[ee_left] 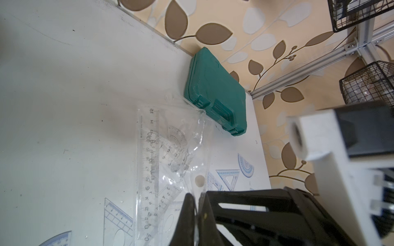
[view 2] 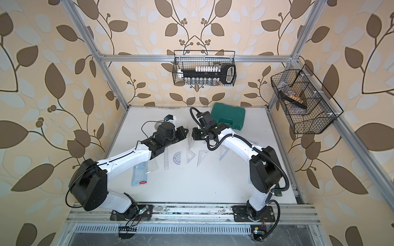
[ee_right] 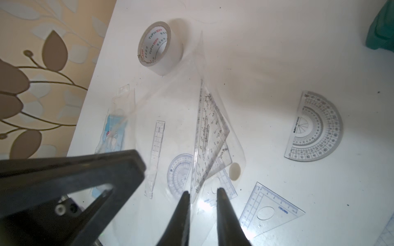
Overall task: Open the ruler set and take out the ruler
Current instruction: Take out the ruler from the ruler set bag.
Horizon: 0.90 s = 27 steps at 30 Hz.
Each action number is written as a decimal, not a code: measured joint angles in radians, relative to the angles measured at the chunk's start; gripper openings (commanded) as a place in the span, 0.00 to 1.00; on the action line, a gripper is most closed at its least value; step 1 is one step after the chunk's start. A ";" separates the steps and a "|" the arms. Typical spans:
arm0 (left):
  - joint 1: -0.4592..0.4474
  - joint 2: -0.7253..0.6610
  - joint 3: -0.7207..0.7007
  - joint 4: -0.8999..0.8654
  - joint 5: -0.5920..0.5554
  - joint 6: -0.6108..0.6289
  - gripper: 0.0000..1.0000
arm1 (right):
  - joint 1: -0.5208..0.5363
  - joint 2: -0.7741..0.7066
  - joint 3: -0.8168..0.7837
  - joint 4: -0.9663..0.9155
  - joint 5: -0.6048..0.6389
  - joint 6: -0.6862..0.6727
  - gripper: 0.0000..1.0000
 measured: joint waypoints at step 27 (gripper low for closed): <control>-0.006 0.000 0.000 0.010 0.003 0.000 0.00 | -0.002 0.026 0.014 0.021 -0.002 0.011 0.22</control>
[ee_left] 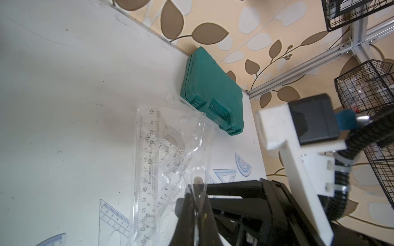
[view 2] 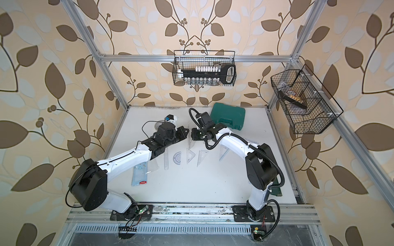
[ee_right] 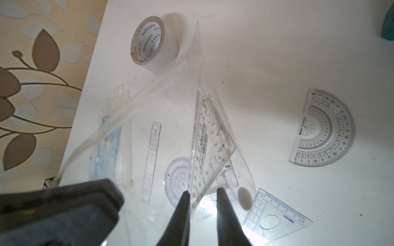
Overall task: Open the ruler set and take out the ruler
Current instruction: Take out the ruler from the ruler set bag.
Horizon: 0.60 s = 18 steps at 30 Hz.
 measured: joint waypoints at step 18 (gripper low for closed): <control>0.000 0.000 0.000 0.010 0.005 0.000 0.00 | -0.026 0.042 0.039 0.030 -0.023 0.028 0.23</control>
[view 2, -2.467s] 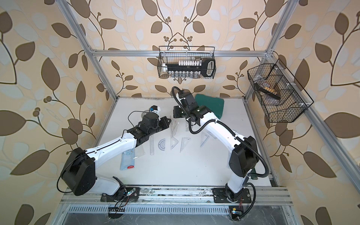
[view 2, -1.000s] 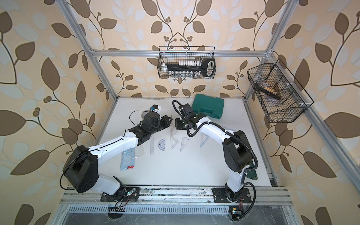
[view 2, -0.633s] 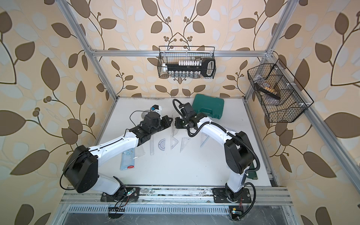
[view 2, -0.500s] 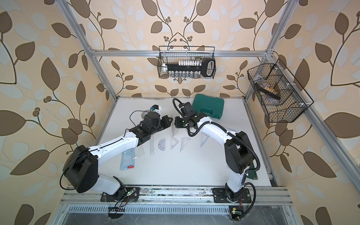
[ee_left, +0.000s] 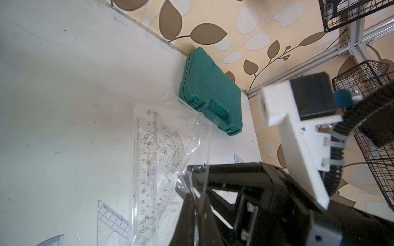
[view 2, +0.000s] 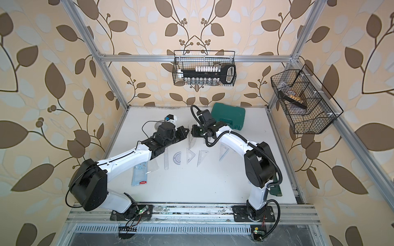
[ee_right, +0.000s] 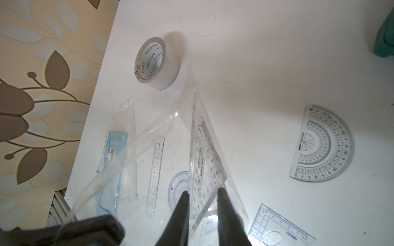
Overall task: Open the ruler set and take out the ruler
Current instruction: Take out the ruler from the ruler set bag.
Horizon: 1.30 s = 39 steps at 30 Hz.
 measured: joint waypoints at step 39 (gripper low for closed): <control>-0.019 0.000 0.000 0.051 0.017 0.000 0.00 | -0.005 0.021 -0.002 0.113 -0.070 0.138 0.22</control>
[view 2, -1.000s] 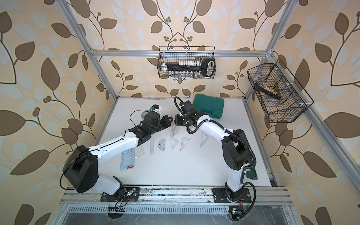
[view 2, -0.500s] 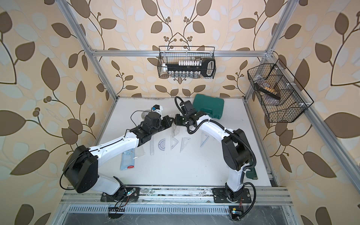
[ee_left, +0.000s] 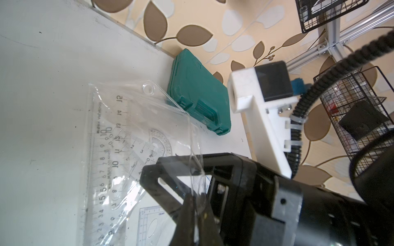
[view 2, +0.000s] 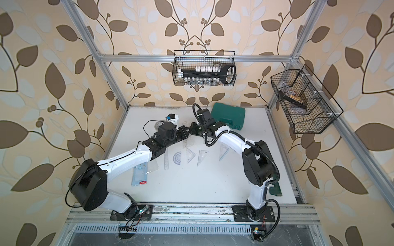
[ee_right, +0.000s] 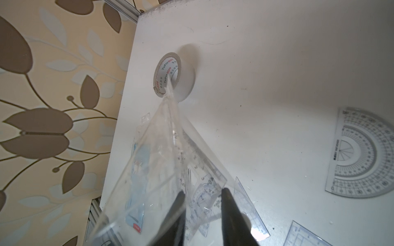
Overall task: Open the ruler set and take out the ruler
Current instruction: Take out the ruler from the ruler set bag.
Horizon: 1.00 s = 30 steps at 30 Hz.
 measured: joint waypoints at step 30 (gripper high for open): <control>-0.001 -0.008 -0.014 0.014 -0.002 0.003 0.00 | -0.003 -0.014 -0.108 0.106 -0.050 0.042 0.28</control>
